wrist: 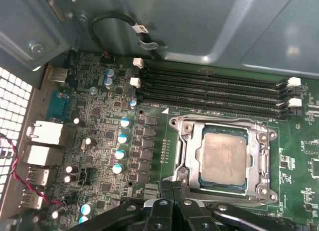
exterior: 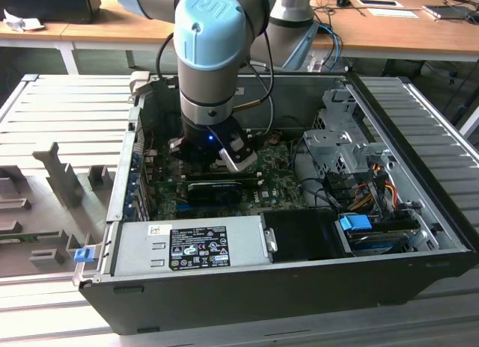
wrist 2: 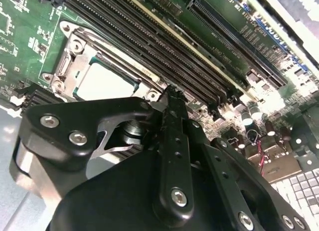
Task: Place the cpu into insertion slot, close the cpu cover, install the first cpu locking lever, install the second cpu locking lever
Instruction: 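Install the second cpu locking lever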
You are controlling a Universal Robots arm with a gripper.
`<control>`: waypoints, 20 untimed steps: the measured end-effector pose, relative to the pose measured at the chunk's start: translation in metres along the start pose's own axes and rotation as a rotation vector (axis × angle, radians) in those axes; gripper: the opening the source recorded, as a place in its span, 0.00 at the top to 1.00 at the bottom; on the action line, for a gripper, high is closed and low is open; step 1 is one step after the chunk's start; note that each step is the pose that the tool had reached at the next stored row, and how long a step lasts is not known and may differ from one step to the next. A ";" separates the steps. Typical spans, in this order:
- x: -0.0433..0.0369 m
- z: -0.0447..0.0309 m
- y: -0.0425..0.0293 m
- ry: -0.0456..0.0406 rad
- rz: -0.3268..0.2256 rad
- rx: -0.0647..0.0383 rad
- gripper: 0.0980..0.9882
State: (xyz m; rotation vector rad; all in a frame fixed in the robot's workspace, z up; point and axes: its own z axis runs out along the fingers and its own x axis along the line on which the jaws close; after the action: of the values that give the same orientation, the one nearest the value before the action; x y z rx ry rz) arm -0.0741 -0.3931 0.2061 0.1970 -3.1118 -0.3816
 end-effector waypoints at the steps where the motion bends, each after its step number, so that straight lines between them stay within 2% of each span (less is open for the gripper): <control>1: 0.0001 0.0030 -0.0008 -0.0006 0.000 -0.004 0.99; 3: 0.0002 0.0051 -0.0015 -0.0005 0.000 -0.007 0.99; 4: 0.0002 0.0064 -0.0018 -0.0016 0.000 -0.015 0.99; 6: 0.0003 0.0084 -0.0022 -0.0032 0.000 -0.023 0.99; 10: 0.0008 0.0094 -0.0027 -0.0040 -0.001 -0.031 0.99; 11: 0.0008 0.0078 -0.0023 -0.0040 -0.001 -0.031 0.99; 15: 0.0006 -0.0104 0.0023 -0.0035 0.000 -0.031 0.99; 20: 0.0004 -0.0208 0.0051 -0.0020 0.000 -0.031 0.99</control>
State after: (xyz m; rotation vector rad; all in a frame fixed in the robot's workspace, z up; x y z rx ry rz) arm -0.0748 -0.3933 0.2275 0.1961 -3.1056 -0.4298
